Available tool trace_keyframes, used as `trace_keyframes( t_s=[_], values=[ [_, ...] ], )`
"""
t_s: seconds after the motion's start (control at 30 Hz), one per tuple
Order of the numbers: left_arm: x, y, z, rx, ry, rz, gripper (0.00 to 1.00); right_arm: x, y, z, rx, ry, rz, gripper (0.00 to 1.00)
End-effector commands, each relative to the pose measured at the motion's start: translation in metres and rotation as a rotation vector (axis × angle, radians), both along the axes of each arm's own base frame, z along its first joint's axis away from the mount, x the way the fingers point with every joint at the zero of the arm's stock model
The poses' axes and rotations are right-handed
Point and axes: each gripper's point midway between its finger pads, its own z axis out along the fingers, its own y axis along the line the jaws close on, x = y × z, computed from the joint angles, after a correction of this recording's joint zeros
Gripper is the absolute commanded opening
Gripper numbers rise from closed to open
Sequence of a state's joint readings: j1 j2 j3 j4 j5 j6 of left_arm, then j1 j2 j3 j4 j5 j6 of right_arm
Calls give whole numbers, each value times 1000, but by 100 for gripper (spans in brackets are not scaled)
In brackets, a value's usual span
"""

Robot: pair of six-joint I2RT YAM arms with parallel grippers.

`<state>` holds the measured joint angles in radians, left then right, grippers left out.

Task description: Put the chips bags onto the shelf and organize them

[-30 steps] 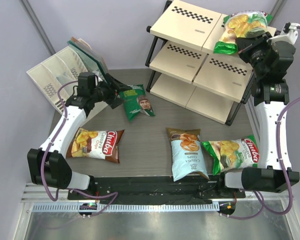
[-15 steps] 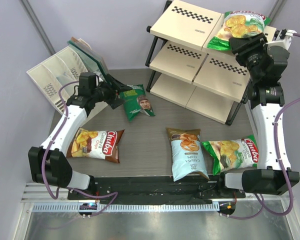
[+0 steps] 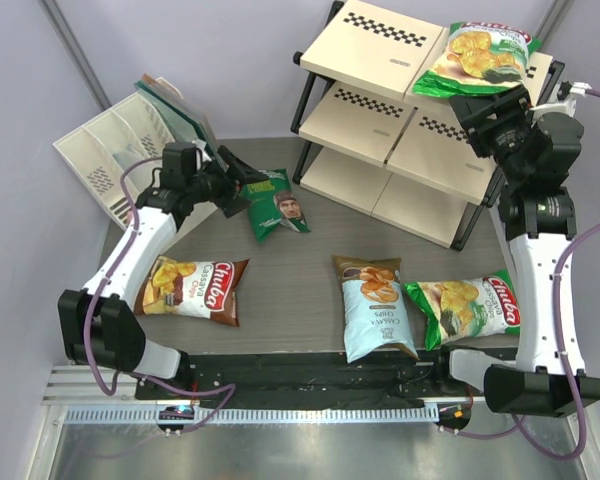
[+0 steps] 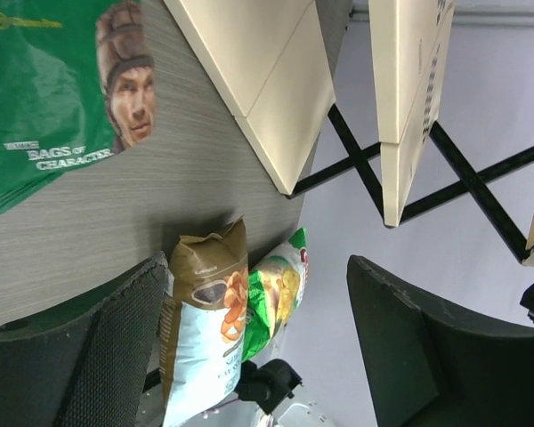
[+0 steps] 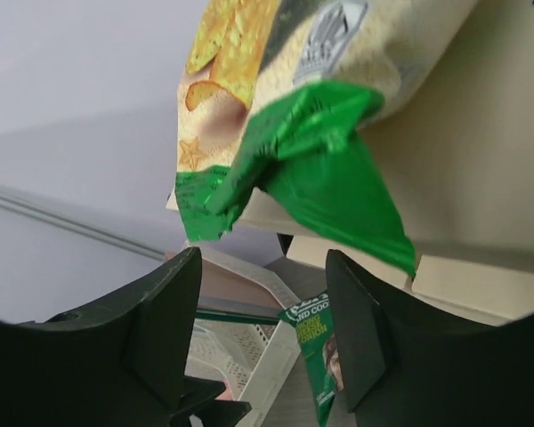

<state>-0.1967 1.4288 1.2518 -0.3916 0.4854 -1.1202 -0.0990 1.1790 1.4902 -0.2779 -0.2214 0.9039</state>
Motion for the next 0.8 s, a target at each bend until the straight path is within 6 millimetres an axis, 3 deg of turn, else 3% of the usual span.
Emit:
trace_keyframes(
  t_s=[0.0, 0.23, 0.27, 0.33, 0.37, 0.5, 0.63, 0.77],
  values=[
    [6, -24, 15, 37, -81, -96, 84, -26, 10, -12, 22, 60, 45, 68],
    [-17, -77, -9, 91, -48, -336, 84, -52, 25, -41, 4, 142, 125, 68],
    [-23, -87, -11, 81, -40, -377, 84, -55, 28, -55, 9, 184, 142, 68],
    [-34, -99, -24, 52, -2, -459, 86, -67, 39, -65, -5, 204, 213, 67],
    [-40, -104, -28, 38, 13, -492, 88, -70, 42, -82, -5, 254, 238, 68],
    [-80, -127, -55, 30, 73, -642, 93, -90, 50, -117, -79, 359, 317, 67],
    [-106, -139, -82, 28, 160, -712, 93, -114, 54, -147, -130, 463, 367, 67],
    [-134, -147, -110, 19, 257, -785, 93, -142, 61, -190, -146, 610, 423, 67]
  ],
)
